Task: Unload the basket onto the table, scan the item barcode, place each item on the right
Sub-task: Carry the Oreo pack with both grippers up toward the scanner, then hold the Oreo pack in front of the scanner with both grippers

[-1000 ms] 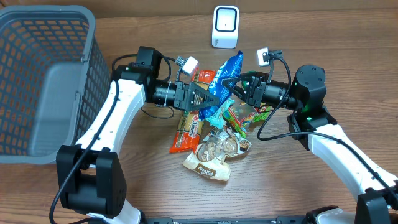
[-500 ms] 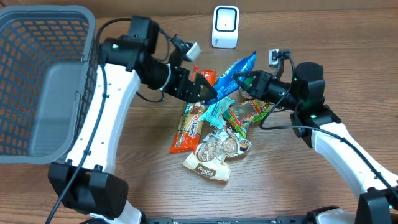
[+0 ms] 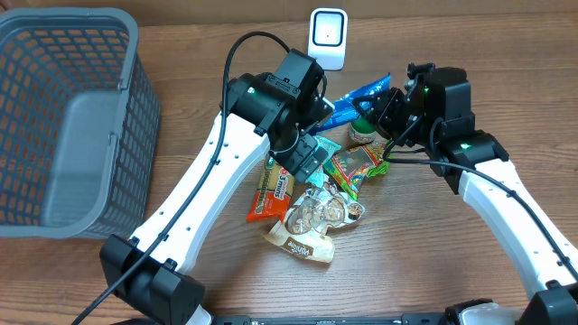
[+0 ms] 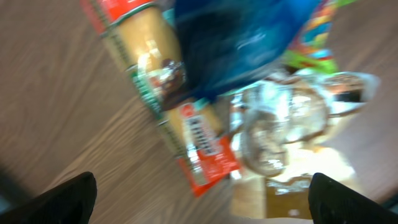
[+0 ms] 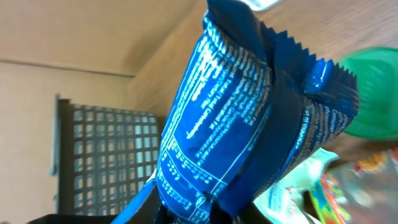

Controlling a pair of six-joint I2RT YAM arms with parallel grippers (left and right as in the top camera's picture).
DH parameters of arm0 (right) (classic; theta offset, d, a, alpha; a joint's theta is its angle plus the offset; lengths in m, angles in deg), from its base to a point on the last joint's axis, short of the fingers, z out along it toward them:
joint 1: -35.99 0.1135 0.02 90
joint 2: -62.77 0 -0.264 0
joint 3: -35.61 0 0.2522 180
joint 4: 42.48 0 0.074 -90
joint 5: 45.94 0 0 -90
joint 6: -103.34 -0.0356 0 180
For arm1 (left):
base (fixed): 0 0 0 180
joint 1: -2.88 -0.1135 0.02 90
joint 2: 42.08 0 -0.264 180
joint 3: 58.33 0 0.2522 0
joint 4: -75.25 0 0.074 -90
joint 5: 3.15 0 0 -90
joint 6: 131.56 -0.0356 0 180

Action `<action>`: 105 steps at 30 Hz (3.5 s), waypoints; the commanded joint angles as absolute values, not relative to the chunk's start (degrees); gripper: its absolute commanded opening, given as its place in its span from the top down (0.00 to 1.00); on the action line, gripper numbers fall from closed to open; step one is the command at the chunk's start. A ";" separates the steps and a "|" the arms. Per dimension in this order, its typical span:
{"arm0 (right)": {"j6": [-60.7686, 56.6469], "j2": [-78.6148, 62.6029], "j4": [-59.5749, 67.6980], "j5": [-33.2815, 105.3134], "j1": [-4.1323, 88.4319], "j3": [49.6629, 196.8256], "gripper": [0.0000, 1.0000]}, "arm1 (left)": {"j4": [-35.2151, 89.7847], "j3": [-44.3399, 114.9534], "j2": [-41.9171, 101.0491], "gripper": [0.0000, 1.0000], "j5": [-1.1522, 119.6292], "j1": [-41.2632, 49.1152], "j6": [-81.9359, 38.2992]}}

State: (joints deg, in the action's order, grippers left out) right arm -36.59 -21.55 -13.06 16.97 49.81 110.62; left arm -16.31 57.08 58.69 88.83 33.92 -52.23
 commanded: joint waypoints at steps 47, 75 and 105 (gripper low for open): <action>-19.20 -49.55 33.89 25.99 49.22 148.48 0.96 | 5.05 37.73 58.17 0.00 94.43 22.82 -48.74; -3.28 -47.08 41.62 26.02 55.67 172.17 0.96 | 9.15 37.75 58.12 0.00 64.18 18.21 -56.30; 23.93 -33.85 39.24 1.69 56.24 164.19 0.96 | 4.52 37.75 58.10 0.00 -3.82 7.11 -78.88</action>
State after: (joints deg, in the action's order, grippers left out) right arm 21.48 -34.00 39.92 5.03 56.30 165.00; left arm 4.06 38.28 58.69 -0.82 4.68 -77.19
